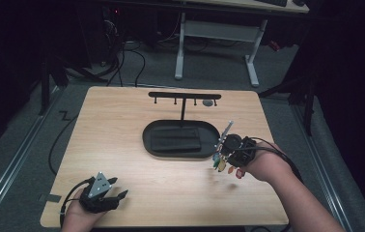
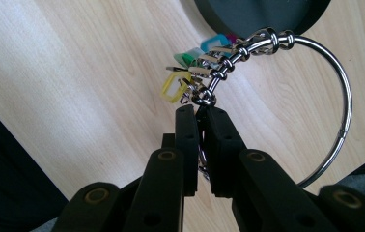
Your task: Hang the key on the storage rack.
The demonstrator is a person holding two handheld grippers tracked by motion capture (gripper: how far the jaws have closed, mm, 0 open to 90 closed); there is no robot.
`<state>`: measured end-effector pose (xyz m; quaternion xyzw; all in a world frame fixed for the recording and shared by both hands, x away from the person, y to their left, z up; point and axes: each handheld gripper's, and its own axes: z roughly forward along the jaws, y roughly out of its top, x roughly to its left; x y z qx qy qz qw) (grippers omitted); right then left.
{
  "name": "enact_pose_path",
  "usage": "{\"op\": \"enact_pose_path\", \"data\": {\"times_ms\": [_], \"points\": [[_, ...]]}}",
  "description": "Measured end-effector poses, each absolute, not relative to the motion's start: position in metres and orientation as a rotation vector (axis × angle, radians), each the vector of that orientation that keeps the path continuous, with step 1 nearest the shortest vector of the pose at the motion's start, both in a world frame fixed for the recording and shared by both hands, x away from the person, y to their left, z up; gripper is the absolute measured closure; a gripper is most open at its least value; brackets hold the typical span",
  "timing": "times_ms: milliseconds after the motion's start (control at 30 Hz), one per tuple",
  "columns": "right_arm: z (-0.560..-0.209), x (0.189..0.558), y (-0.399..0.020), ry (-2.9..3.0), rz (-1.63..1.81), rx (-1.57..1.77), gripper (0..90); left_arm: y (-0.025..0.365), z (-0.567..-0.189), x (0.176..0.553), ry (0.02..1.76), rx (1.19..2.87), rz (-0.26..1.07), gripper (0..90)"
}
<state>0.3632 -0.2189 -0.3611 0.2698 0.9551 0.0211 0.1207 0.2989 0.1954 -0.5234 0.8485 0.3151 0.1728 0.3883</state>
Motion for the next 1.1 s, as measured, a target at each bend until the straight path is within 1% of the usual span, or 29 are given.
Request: {"op": "enact_pose_path", "data": {"times_ms": [500,833,1100], "points": [[-0.351,0.381,-0.209,2.805,0.084,0.794,85.2,0.198,-0.522,0.298,0.807,2.148,0.442,39.4],[-0.332,0.408,-0.199,2.824,0.135,0.805,85.2,0.201,-0.523,0.301,0.814,2.141,0.435,39.4],[-0.322,0.420,-0.192,2.816,0.127,0.790,85.2,0.200,-0.523,0.300,0.810,2.143,0.438,39.4]]}}
